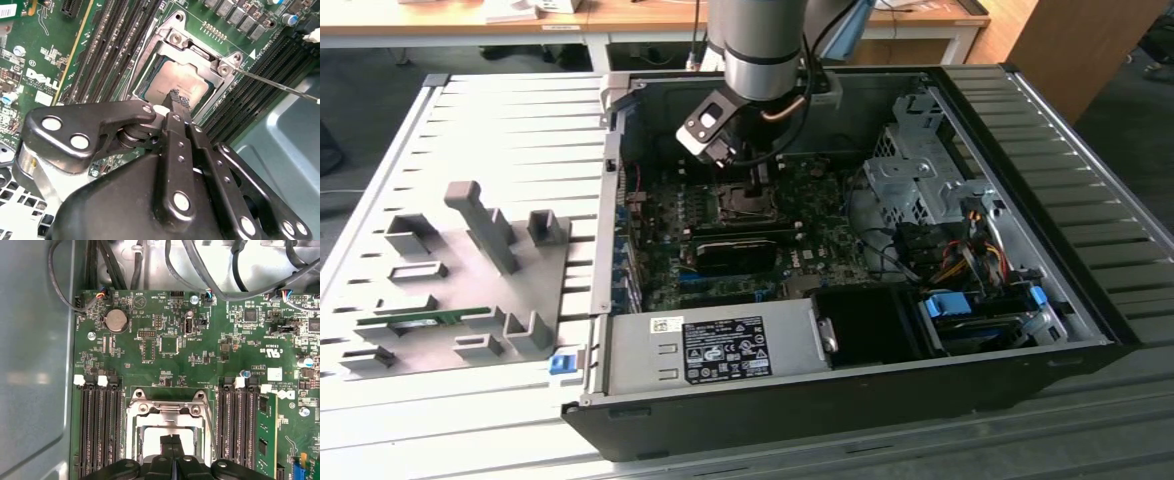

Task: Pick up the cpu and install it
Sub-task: 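Install the first cpu locking lever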

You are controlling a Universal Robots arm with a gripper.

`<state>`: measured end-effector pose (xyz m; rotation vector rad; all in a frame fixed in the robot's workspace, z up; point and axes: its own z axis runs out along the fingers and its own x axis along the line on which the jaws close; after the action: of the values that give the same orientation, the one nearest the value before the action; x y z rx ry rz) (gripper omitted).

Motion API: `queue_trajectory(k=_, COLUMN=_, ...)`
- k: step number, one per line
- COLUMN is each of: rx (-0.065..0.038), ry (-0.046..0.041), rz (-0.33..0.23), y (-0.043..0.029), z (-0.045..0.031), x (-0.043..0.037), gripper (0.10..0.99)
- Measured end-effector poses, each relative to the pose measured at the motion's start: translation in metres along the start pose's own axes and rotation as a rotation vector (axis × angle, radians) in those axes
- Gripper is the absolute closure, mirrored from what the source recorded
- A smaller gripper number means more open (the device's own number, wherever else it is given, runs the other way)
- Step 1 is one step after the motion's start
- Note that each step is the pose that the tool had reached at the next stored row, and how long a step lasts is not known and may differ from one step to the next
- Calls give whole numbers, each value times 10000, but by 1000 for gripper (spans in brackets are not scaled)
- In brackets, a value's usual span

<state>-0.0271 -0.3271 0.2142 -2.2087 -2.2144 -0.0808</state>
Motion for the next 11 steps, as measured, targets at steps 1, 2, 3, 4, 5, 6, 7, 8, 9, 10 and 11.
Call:
queue_trajectory(k=1, rx=0, ry=-1, rz=0, y=0, z=-7, x=0, gripper=980)
queue_trajectory(k=2, rx=0, ry=0, rz=-1, y=1, z=-16, x=1, gripper=980)
queue_trajectory(k=3, rx=0, ry=0, rz=0, y=2, z=-28, x=1, gripper=980)
queue_trajectory(k=4, rx=-1, ry=1, rz=0, y=2, z=-46, x=2, gripper=980)
queue_trajectory(k=5, rx=0, ry=1, rz=0, y=3, z=-61, x=3, gripper=980)
queue_trajectory(k=6, rx=-1, ry=1, rz=0, y=3, z=-71, x=3, gripper=980)
queue_trajectory(k=7, rx=-1, ry=1, rz=0, y=3, z=-78, x=4, gripper=980)
queue_trajectory(k=8, rx=0, ry=0, rz=-1, y=3, z=-84, x=4, gripper=980)
queue_trajectory(k=9, rx=0, ry=1, rz=-1, y=4, z=-94, x=4, gripper=980)
queue_trajectory(k=10, rx=-1, ry=1, rz=-1, y=5, z=-115, x=5, gripper=980)
queue_trajectory(k=11, rx=0, ry=1, rz=0, y=5, z=-142, x=7, gripper=980)
